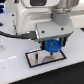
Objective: Insert the blue gear onto the right peg, followed by the red gear
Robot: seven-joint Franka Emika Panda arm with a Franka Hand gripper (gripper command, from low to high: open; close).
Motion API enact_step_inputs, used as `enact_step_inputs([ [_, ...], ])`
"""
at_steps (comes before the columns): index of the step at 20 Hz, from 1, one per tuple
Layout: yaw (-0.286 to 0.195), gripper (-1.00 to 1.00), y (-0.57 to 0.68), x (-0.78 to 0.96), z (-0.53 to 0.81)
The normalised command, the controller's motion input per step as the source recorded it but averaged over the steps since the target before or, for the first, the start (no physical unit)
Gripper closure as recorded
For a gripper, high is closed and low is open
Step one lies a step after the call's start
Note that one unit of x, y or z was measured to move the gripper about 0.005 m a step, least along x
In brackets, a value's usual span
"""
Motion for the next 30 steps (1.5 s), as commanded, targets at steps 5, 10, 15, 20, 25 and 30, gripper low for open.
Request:
enact_step_inputs([
  [5,0.000,1.00,0.00,0.28,-0.12],
  [10,0.000,1.00,0.03,0.25,-0.18],
  [15,0.000,1.00,0.14,0.20,-0.07],
  [20,0.000,1.00,0.23,0.39,-0.03],
  [25,0.000,1.00,0.21,0.37,0.00],
  [30,0.000,1.00,0.08,0.24,-0.10],
])
